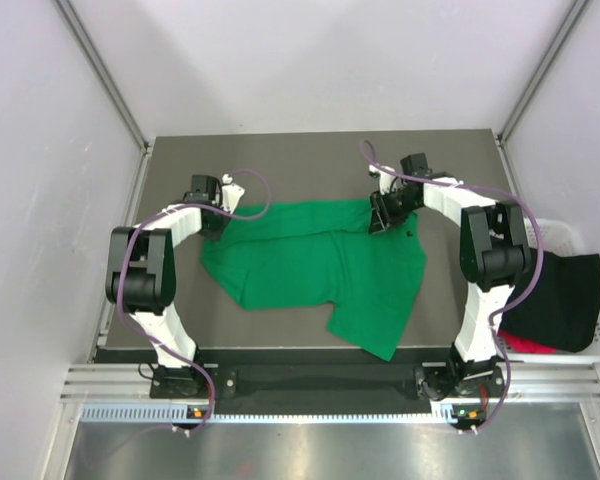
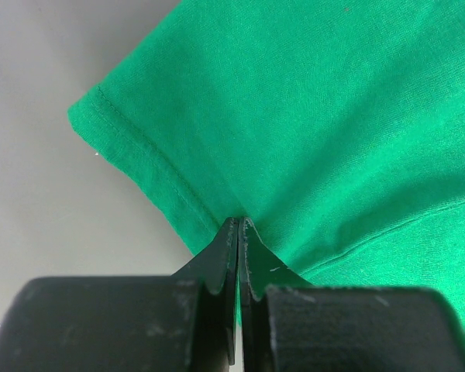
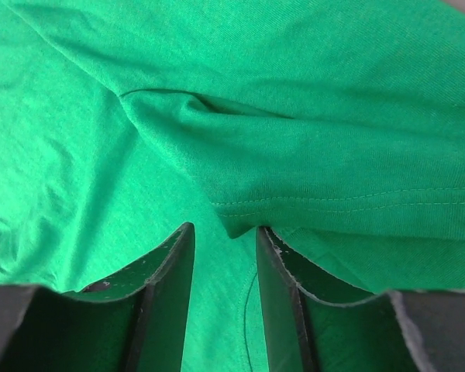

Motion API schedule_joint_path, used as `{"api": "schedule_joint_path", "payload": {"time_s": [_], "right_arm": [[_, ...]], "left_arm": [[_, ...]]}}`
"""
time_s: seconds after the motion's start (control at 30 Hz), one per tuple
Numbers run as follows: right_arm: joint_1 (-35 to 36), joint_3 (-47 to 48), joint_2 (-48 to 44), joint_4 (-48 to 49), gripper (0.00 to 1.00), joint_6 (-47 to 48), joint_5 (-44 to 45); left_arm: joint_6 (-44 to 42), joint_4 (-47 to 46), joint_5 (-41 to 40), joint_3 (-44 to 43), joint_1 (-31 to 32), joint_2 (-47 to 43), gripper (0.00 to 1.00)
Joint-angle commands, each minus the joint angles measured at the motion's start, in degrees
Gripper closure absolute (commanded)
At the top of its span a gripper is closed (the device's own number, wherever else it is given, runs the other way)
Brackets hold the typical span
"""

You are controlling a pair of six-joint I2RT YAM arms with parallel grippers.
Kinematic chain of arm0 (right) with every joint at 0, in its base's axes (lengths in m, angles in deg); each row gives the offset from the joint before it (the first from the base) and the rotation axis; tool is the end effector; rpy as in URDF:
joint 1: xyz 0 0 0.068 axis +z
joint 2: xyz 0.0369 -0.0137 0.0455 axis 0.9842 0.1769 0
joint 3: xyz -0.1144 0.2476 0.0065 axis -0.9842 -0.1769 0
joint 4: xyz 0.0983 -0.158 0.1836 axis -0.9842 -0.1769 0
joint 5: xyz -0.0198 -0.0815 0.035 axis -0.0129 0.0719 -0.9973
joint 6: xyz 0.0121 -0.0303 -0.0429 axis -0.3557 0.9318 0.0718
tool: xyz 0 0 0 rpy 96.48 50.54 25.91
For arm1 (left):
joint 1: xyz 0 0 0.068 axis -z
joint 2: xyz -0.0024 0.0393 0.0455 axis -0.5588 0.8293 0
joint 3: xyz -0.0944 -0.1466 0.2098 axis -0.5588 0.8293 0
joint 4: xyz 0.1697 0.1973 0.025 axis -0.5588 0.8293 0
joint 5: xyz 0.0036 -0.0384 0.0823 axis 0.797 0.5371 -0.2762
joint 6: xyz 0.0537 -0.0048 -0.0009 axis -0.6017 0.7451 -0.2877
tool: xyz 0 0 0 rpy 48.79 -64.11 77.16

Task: Fold and stack the t-shirts
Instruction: Fold the tshirt

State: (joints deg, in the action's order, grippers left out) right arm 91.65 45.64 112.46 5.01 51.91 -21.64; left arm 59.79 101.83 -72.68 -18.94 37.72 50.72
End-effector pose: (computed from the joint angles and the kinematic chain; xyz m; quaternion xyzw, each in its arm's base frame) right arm 0.3935 0.1019 0.1732 -0.2618 0.9041 0.2695 0.2034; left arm 0.3621 -0.0236 0.1648 0.2550 0.9308 0.0533 0.2564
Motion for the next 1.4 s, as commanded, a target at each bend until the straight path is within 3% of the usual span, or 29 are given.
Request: {"api": "schedule_joint_path", "payload": {"time_s": [0.0,0.1,0.33,0.37,0.8,1.07,1.17,1.23,1.37], "right_arm": [[-0.06,2.61,-0.58,2.43,0.62,-0.66,0.15],[0.03,3.66,0.48,2.70,0.62,-1.19,1.29],[0.03,4.11,0.84,4.19,1.00,-1.81,1.39],[-0.06,3.76,0.49,4.45,1.00,-1.81,1.12],[0.03,-7.76,-16.90,5.60,1.00,-1.19,0.06],[1.87,-11.97,-21.75,4.37,0.99,-1.72,-0.21],[3.28,-12.24,-21.14,2.44,0.89,-0.84,-1.08],[3.98,-12.07,-21.22,1.73,0.69,-0.49,-0.56],[4.25,-6.55,-22.63,-2.48,0.67,3.11,-5.38]], "left_arm": [[-0.07,0.60,-0.61,1.19,-0.06,-1.57,1.00],[-0.24,0.60,-0.96,1.28,-0.14,-1.66,1.00],[0.02,0.69,-0.69,1.45,-0.14,-1.31,1.00],[0.02,0.60,-0.69,1.45,-0.06,-1.31,1.00],[0.02,0.77,-0.87,1.54,0.12,-2.19,1.00],[-0.33,0.69,-1.40,1.81,0.21,-2.63,1.00],[-0.50,0.60,-1.57,2.07,0.12,-2.72,1.00],[-0.77,0.51,-2.09,2.07,0.21,-2.54,1.00],[-1.38,0.07,-3.15,1.89,0.21,-1.93,1.00]]}}
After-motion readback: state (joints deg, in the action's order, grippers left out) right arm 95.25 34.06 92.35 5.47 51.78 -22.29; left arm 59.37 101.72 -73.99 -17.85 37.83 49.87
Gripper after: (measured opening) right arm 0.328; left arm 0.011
